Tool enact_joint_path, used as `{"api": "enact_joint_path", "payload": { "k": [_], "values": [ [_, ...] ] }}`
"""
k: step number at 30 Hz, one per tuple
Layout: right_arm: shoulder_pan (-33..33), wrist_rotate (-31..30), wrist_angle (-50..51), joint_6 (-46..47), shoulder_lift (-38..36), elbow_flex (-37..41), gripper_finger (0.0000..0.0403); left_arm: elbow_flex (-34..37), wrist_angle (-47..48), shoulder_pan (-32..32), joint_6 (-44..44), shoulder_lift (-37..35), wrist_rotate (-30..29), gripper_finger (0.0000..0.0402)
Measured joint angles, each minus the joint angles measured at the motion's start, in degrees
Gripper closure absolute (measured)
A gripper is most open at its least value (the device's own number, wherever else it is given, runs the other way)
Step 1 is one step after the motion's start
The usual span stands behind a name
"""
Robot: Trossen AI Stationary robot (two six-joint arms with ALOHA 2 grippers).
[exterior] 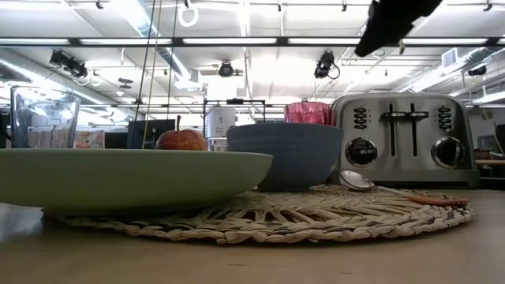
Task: Arrange a breakfast setting
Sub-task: Pour the cereal on the blue bowl from the white cereal box
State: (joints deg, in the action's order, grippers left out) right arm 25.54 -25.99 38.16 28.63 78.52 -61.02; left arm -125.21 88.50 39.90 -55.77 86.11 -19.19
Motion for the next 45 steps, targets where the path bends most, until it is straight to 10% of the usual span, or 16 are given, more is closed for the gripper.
{"api": "enact_joint_path", "payload": {
  "k": [15,32,45],
  "values": [
    [-8.6,-0.9,2.5,-10.1,0.2,0.1,0.0263,0.0,1.5,7.4,-38.6,7.3,20.7,0.0159],
    [-9.0,3.3,2.3,-14.3,0.2,0.1,0.0243,-4.9,1.5,5.8,-36.3,12.0,24.7,0.0159],
    [-7.8,4.2,2.1,-11.8,0.2,0.1,0.0243,-0.3,1.5,8.7,-49.1,8.3,45.8,0.016]
  ]
}}
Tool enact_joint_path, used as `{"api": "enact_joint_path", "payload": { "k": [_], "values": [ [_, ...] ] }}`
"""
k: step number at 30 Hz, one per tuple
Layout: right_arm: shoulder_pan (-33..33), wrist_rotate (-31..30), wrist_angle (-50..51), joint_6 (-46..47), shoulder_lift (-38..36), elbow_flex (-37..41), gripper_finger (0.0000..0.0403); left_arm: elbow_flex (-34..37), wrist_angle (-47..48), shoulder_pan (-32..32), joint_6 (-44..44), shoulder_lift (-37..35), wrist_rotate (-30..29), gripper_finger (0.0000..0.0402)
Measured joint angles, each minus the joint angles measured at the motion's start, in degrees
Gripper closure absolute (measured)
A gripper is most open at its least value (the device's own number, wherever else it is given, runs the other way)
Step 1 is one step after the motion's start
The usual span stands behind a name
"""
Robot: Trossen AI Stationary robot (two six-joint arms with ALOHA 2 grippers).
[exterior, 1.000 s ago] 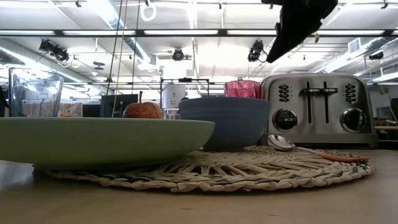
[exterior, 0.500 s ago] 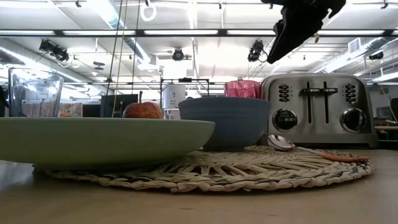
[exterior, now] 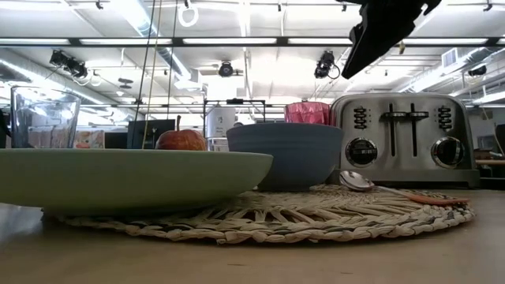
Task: Arrange a breakfast setting
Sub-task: Pour the cereal on the blue bowl from the white cereal box
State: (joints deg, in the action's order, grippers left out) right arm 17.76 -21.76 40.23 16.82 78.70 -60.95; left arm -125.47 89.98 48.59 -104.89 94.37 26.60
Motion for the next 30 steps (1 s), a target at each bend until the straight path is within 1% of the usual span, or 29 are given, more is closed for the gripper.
{"api": "enact_joint_path", "payload": {
  "k": [2,8,12,14,16,18,21,25,28,30],
  "values": [
    [0.2,0.0,-0.4,0.0,0.0,0.0,0.0243,3.9,0.0,0.9,-1.1,0.1,1.0,0.016],
    [0.1,0.0,-1.3,-2.7,0.0,0.0,0.0243,11.7,0.0,1.8,-0.7,0.1,-1.1,0.016],
    [-0.3,0.3,-1.8,-3.0,0.0,0.0,0.0243,14.7,0.1,1.8,-0.5,0.1,-4.8,0.016],
    [-0.3,0.4,-2.3,-3.3,0.0,0.0,0.0243,16.0,0.0,1.6,0.7,0.0,-8.5,0.016],
    [-0.3,2.2,-3.6,-4.6,0.0,0.0,0.0243,17.4,0.0,0.6,2.5,0.0,-10.4,0.0165],
    [-0.2,5.8,-6.0,-6.8,0.0,0.0,0.0244,18.9,0.1,-0.7,4.6,-0.1,-11.4,0.0176],
    [0.6,9.9,-11.3,-10.6,0.0,0.0,0.0244,20.7,0.1,-2.3,7.9,-0.1,-12.6,0.0205],
    [1.1,12.2,-20.1,-12.5,0.0,0.0,0.0239,21.9,0.2,-4.3,12.3,-0.1,-13.0,0.0258],
    [0.9,13.9,-25.1,-12.0,0.7,0.0,0.0223,21.9,0.3,-5.7,14.4,-0.1,-13.3,0.0311],
    [0.7,14.3,-27.6,-11.9,1.5,0.0,0.0205,21.3,0.3,-6.1,15.6,-0.1,-13.4,0.0355]
  ]
}}
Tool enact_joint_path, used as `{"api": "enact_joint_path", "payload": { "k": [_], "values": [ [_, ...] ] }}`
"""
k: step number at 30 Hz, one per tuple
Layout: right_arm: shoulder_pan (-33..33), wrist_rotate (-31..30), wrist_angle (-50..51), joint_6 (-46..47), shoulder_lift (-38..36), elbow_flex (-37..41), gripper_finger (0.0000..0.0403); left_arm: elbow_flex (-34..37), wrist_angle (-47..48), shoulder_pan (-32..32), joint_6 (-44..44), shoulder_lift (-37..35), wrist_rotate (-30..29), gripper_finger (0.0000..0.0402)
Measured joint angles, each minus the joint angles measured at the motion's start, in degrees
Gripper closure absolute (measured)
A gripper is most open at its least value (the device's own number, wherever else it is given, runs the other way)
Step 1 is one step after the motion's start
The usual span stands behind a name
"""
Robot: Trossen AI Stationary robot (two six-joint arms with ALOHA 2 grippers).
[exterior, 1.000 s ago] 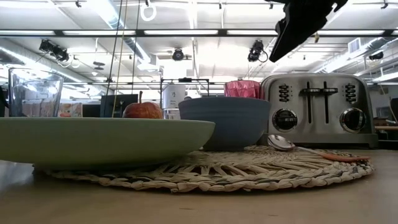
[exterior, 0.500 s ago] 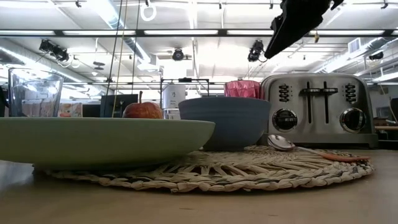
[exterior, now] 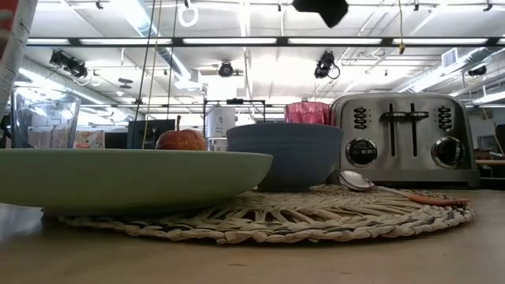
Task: Arrange a breakfast setting
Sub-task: Pour the cereal on the blue bowl from the white cereal box
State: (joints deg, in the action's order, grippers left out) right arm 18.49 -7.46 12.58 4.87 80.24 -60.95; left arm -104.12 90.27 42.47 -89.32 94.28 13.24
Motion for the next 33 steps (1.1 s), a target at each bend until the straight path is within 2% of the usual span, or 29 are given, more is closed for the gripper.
{"api": "enact_joint_path", "payload": {
  "k": [2,7,11,15,20,23,26,30,33],
  "values": [
    [0.0,0.0,-3.6,0.0,1.2,0.0,0.0183,-0.7,0.0,0.0,0.0,-0.2,-1.0,0.0388],
    [0.1,0.3,-14.8,0.0,6.1,0.0,0.0117,-5.8,-0.3,0.2,0.3,0.0,-5.6,0.0396],
    [-0.2,5.0,-23.5,1.2,10.7,-0.1,0.0076,-10.3,-0.5,0.7,3.0,-0.1,-10.2,0.0398],
    [-1.8,9.6,-24.2,6.9,13.4,-2.7,0.0053,-12.1,-0.4,0.8,4.6,-0.3,-9.2,0.0399],
    [-3.4,16.0,-24.3,10.3,15.4,-4.0,0.0044,-12.1,-0.1,0.9,5.3,-0.4,-6.8,0.04],
    [-3.5,19.0,-17.7,10.3,15.5,-4.0,0.0045,-12.1,0.0,0.9,5.9,-0.5,-7.1,0.04],
    [-1.7,18.8,-4.8,3.0,13.7,-4.0,0.0053,-12.1,-0.2,0.8,6.0,-0.5,-7.1,0.04],
    [3.3,15.1,10.5,-5.8,10.7,-4.0,0.0059,-12.1,-0.3,0.9,6.5,-1.0,-6.6,0.04],
    [6.9,11.1,18.8,-5.7,10.4,-4.0,0.0059,-12.1,-0.3,0.9,6.3,-1.9,-6.0,0.0401]
  ]
}}
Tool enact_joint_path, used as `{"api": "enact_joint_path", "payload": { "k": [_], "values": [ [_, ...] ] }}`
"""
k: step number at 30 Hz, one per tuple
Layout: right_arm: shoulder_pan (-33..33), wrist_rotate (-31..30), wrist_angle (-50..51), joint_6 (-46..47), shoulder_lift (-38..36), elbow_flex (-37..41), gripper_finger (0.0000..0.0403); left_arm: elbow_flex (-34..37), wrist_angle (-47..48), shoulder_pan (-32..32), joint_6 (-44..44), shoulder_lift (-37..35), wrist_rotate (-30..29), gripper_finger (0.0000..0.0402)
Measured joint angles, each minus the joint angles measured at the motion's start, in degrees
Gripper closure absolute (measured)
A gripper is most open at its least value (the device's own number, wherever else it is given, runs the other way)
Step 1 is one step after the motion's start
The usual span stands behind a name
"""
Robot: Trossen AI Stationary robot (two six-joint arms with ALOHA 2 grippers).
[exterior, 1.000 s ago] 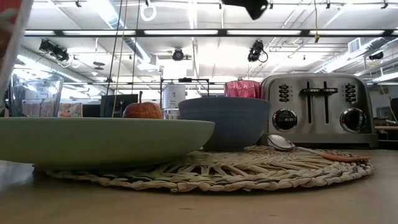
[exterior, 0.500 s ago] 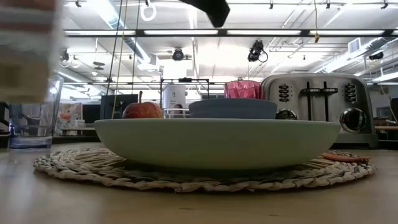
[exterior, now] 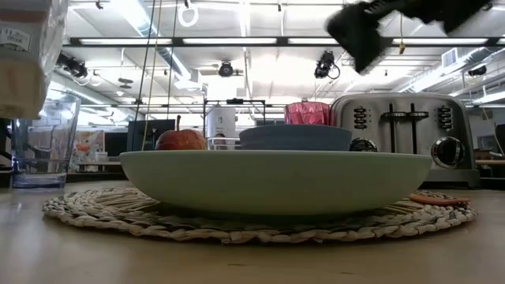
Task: Arrange a breakfast setting
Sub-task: Pour the cereal on the blue bowl from the white cereal box
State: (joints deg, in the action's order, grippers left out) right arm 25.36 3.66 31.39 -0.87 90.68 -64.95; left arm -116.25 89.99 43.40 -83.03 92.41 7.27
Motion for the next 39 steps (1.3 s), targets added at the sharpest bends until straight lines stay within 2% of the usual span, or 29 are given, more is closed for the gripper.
{"api": "enact_joint_path", "payload": {
  "k": [4,7,14,21,33,39],
  "values": [
    [3.5,-4.9,5.1,3.5,1.5,1.3,0.0062,0.0,0.1,0.0,-0.4,-1.9,-0.1,0.0401],
    [4.4,-4.3,5.1,6.6,3.0,2.5,0.0069,0.0,0.3,-0.2,-0.5,-3.6,-1.2,0.0401],
    [3.9,-1.5,-1.7,8.4,7.6,5.0,0.009,-0.1,0.0,-1.0,0.1,-6.5,-7.4,0.0401],
    [3.5,-0.6,-11.2,7.3,13.2,5.1,0.01,-0.1,0.0,-2.9,2.4,-7.6,-7.9,0.04],
    [-1.6,-2.7,-28.8,6.7,15.7,5.0,0.01,-0.1,0.0,-5.7,4.0,-7.8,-8.1,0.0395],
    [-2.8,-2.1,-23.4,4.8,10.5,5.1,0.01,-0.1,0.1,-5.7,4.2,-7.8,-8.1,0.0395]
  ]
}}
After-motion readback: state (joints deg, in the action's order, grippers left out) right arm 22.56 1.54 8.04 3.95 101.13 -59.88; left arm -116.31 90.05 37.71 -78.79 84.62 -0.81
